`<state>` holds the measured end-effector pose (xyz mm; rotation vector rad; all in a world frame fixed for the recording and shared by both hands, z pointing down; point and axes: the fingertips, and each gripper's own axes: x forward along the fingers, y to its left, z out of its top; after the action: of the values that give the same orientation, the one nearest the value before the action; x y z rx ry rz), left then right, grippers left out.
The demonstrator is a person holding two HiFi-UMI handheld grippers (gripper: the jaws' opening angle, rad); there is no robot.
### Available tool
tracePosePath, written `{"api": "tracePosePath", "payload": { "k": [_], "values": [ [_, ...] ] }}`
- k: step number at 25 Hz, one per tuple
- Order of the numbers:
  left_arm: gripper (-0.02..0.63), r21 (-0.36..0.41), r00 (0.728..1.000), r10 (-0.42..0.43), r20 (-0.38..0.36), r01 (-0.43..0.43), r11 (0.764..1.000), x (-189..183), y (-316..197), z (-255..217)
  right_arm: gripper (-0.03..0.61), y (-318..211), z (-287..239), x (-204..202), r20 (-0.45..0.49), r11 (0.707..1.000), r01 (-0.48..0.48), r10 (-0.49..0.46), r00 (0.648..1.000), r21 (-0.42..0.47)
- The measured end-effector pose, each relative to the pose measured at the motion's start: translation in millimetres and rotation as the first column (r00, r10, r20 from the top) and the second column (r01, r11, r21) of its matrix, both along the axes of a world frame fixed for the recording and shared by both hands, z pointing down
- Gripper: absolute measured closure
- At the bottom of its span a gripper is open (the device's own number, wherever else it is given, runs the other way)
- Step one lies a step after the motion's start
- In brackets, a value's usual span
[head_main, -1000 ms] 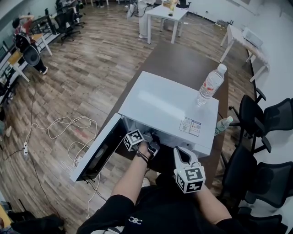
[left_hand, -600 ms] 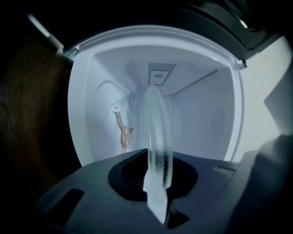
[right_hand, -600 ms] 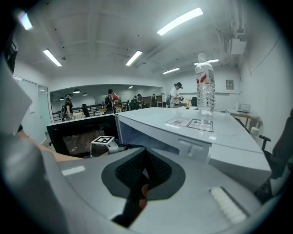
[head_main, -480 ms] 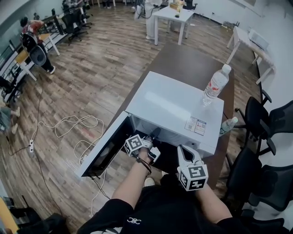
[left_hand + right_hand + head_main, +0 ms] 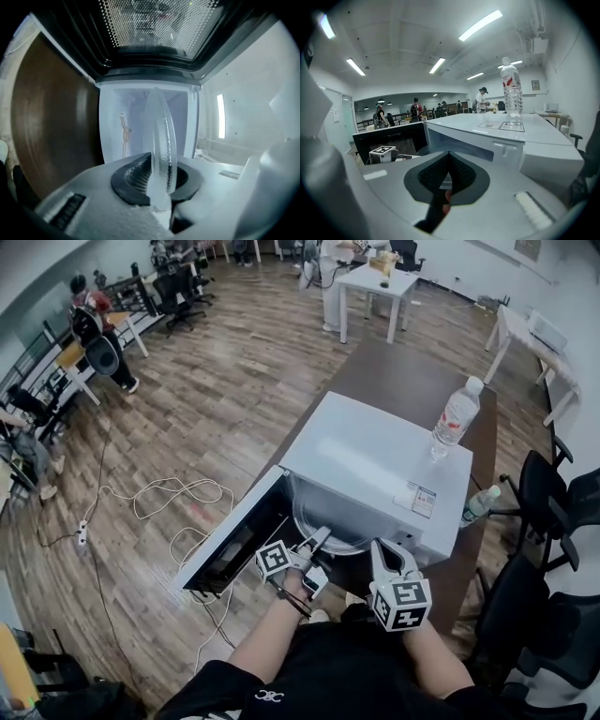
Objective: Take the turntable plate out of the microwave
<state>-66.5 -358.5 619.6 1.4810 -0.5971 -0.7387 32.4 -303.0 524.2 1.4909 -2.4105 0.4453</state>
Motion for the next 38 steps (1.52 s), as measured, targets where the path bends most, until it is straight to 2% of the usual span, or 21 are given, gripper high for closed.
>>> {"api": "tracePosePath", "payload": {
  "k": [4, 13, 17, 27, 32, 38],
  "values": [
    [0.578, 0.022, 0.999, 0.005, -0.033, -0.004, 1.000, -9, 26, -18, 0.569, 3, 1, -3, 0.022, 1.000, 0.013, -0.013, 1.000, 0.001],
    [0.578, 0.030, 0.997, -0.037, -0.070, 0.039, 0.999, -43, 70, -35, 0.571, 6, 7, -1, -0.033, 1.000, -0.010, 0.010, 0.999, 0.016],
    [0.578, 0.043, 0.999, -0.032, -0.044, 0.033, 0.999, -48, 75, -36, 0.571, 4, 9, -1, -0.038, 1.000, -0.019, 0.019, 0.999, 0.022],
    [0.578, 0.069, 0.999, -0.016, -0.034, 0.019, 0.997, -49, 80, -41, 0.571, 10, 5, -6, -0.037, 0.999, -0.015, 0.016, 0.999, 0.036],
    [0.578, 0.061, 0.998, -0.009, -0.061, 0.013, 0.998, -46, 82, -43, 0.571, 12, 5, -3, -0.029, 0.999, -0.028, 0.028, 0.999, 0.027],
    [0.578, 0.064, 0.999, 0.002, -0.054, 0.002, 0.998, -43, 83, -43, 0.571, 15, 8, -1, -0.030, 0.999, -0.039, 0.040, 0.999, 0.020]
  ]
}}
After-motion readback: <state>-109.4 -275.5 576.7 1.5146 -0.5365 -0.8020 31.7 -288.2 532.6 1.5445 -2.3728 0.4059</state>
